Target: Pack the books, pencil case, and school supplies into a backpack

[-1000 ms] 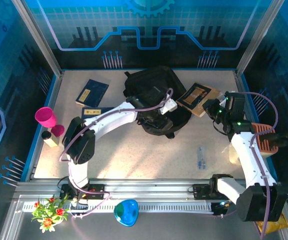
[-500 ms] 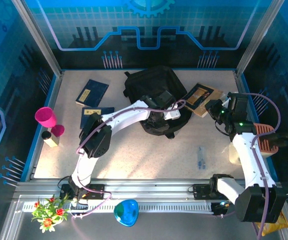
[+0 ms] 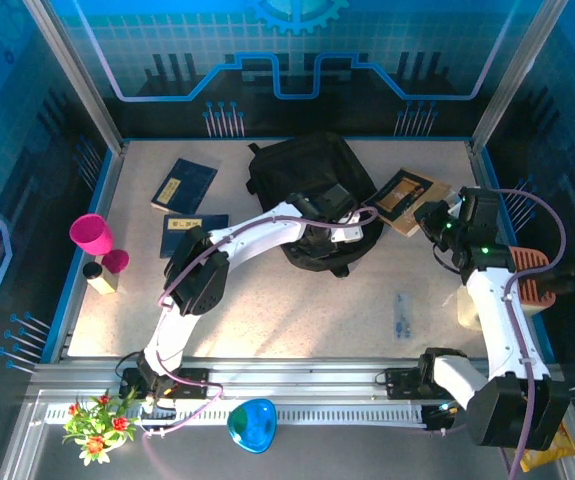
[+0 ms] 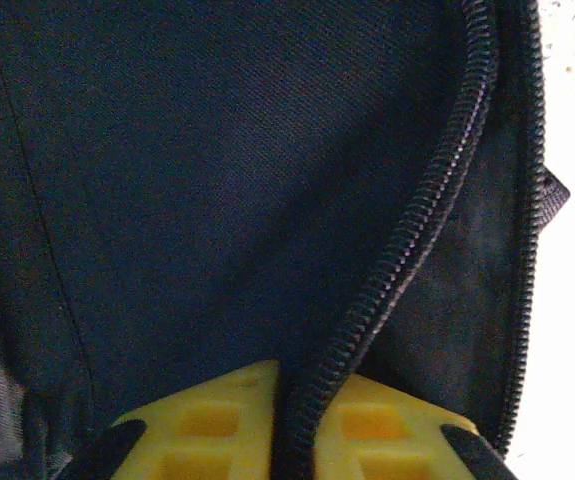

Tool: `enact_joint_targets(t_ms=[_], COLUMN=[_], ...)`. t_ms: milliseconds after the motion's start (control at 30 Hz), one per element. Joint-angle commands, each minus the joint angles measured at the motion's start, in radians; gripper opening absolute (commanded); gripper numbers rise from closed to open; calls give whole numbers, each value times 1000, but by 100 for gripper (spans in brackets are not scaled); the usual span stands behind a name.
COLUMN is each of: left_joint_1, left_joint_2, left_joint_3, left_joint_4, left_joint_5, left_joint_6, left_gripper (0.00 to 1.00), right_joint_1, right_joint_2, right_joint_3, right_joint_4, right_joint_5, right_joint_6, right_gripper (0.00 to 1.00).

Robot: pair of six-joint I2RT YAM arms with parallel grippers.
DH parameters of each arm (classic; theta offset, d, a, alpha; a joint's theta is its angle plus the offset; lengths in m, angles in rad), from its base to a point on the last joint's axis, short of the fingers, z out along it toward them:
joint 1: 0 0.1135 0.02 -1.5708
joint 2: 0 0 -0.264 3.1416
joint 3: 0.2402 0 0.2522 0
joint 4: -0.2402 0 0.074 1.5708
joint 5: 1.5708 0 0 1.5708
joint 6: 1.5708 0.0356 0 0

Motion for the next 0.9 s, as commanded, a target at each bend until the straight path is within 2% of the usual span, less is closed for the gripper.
enact_joint_targets(t_ms=[0, 100, 300, 333, 400, 433, 633, 867], left_joint_1=[18, 49, 109, 113, 116, 114, 99, 83], left_joint_2=[-79, -147, -246, -256, -283, -293, -343, -422], left_joint_3=[-5, -60, -132, -143, -207, -225, -268, -361], left_joint_4=[76, 165, 314, 343, 488, 530, 693, 867], left_joint_5=[13, 31, 13, -3, -115, -124, -141, -113], left_joint_6=[-33, -94, -283, -313, -394, -408, -424, -404], left_gripper=[10, 6, 3, 4, 3, 3, 3, 1], right_joint_1=[-24, -35, -36, -35, -34, -32, -7, 117], right_joint_2=[-38, -52, -117, -126, -139, -142, -131, -75], right_joint_3=[79, 120, 164, 167, 186, 195, 202, 109], right_joint_4=[-29, -100, -214, -225, -260, -271, -297, -122], right_joint_5=[45, 76, 156, 160, 164, 162, 81, -42], right_joint_6=[-40, -51, -60, -59, -60, -62, -31, 124], right_gripper=[9, 10, 10, 10, 10, 10, 10, 11])
